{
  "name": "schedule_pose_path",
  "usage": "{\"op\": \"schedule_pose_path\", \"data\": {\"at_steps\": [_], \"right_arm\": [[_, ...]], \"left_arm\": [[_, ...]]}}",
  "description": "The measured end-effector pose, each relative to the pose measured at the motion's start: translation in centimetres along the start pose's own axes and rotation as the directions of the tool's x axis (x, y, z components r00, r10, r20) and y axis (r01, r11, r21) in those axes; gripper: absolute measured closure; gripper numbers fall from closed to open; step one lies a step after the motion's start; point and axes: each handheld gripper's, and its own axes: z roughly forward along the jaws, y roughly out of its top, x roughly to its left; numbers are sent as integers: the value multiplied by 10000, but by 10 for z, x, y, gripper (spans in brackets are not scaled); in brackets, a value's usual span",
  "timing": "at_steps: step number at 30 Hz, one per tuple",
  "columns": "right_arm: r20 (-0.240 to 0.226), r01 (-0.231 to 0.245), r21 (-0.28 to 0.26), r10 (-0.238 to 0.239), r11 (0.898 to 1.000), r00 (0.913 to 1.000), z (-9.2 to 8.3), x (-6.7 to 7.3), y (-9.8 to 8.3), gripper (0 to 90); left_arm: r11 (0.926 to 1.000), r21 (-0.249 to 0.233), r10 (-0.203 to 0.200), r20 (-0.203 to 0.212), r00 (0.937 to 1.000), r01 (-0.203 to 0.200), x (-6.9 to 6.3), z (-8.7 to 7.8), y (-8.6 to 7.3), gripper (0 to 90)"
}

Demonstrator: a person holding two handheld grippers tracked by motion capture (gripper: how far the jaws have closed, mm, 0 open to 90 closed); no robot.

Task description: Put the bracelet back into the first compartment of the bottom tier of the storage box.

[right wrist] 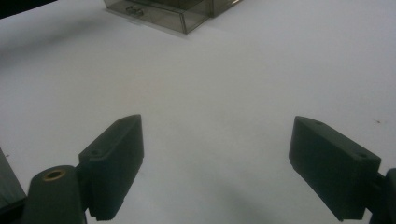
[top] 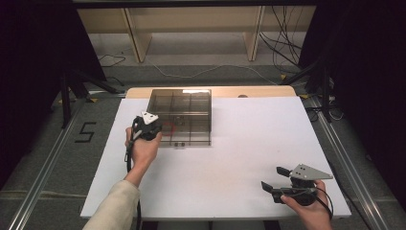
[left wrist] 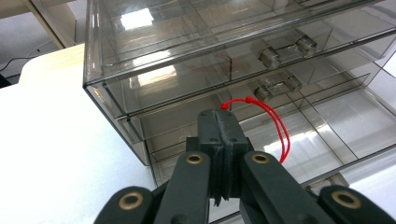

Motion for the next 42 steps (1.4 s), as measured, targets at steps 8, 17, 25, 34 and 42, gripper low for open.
{"op": "schedule_pose_path", "data": {"at_steps": [8, 17, 25, 34, 42], "right_arm": [[-1, 8, 1, -8, 10000, 10000, 0, 0, 0, 187], [-5, 13, -1, -13, 10000, 10000, 0, 0, 0, 187], [-4, 12, -2, -12, 10000, 10000, 0, 0, 0, 187], [-15, 12, -2, -12, 10000, 10000, 0, 0, 0, 187], [-9, 12, 0, -12, 10000, 10000, 0, 0, 0, 186]], "left_arm": [[10000, 84, -5, -76, 10000, 6, 3, 1, -1, 899], [9997, 229, -73, -139, 9999, 76, 7, 4, -4, 899], [9993, 356, -70, -179, 9998, 77, 8, 6, -5, 899], [9985, 544, -68, -219, 9997, 80, 11, 8, -7, 899], [9973, 734, -18, -220, 9998, 34, 12, 11, -10, 899]]}}
